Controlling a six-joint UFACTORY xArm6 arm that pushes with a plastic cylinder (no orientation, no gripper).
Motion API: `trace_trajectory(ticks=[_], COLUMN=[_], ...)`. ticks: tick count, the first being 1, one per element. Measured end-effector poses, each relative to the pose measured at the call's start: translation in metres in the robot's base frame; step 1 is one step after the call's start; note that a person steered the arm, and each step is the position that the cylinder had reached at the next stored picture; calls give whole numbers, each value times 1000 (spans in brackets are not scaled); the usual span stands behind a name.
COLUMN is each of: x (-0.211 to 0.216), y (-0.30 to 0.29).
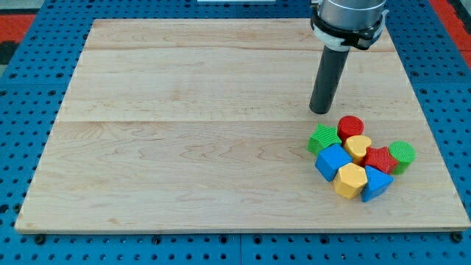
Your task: Move your arm towards the green circle
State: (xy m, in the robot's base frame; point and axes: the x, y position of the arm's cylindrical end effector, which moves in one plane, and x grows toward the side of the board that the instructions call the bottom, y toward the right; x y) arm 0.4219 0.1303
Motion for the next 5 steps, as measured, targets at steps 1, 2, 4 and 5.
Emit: trace_trajectory(ticks=[1, 2, 4, 5], x=[0, 2, 0, 0], y=[-1, -1, -1, -1])
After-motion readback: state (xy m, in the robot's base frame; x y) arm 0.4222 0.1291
